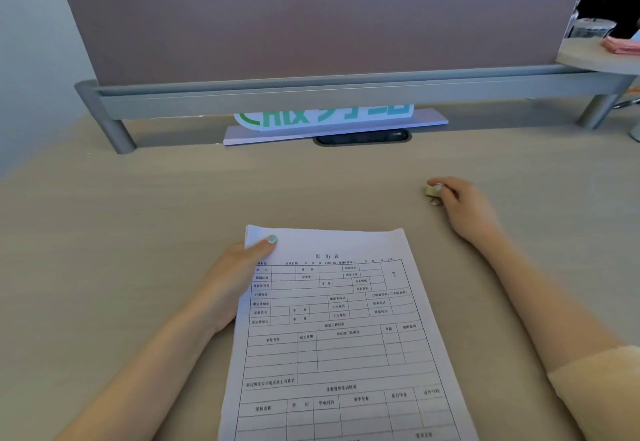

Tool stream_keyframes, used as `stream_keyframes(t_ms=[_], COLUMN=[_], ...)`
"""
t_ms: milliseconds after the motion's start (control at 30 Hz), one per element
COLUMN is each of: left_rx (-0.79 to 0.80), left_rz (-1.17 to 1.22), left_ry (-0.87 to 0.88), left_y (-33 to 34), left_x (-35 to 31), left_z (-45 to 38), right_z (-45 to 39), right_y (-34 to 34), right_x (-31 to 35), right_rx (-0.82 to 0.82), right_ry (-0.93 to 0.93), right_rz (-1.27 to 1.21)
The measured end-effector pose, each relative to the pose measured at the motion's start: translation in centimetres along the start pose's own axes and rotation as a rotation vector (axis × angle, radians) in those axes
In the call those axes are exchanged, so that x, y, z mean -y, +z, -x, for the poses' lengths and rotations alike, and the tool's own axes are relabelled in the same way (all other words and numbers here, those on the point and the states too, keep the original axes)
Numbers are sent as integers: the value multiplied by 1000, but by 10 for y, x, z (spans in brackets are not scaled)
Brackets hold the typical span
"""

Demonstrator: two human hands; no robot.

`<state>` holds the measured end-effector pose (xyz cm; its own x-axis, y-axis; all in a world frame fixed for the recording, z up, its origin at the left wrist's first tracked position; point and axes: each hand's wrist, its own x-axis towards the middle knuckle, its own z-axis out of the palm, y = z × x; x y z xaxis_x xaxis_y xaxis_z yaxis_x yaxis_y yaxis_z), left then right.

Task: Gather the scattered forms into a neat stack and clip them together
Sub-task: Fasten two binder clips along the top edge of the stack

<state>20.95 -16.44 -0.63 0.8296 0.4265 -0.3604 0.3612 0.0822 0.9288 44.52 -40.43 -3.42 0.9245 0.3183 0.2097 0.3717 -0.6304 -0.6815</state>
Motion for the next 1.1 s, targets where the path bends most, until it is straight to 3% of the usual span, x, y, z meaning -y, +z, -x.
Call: stream_keyframes(t_ms=[100, 167, 300, 400, 500, 700, 1100], left_rx=[3, 11, 35, 49, 55, 37, 61], left_rz=[19, 21, 10, -3, -26, 29, 94], left_ry=[13, 26, 71, 105, 147, 209, 232], left_y=[1, 1, -1, -1, 0, 0, -2], left_x=[1, 2, 3, 2, 3, 6, 6], left_z=[-1, -2, -1, 3, 6, 10, 6], right_z=[12, 16, 23, 30, 34, 33, 47], right_y=[17, 19, 5, 13, 40, 71, 61], right_x=[32, 53, 104, 145, 180, 203, 207], right_rx=[142, 101, -12, 193, 430, 707, 799], right_ry=[-137, -184, -100, -38, -80, -158, -123], right_rz=[-18, -43, -279, -417, -321, -73, -74])
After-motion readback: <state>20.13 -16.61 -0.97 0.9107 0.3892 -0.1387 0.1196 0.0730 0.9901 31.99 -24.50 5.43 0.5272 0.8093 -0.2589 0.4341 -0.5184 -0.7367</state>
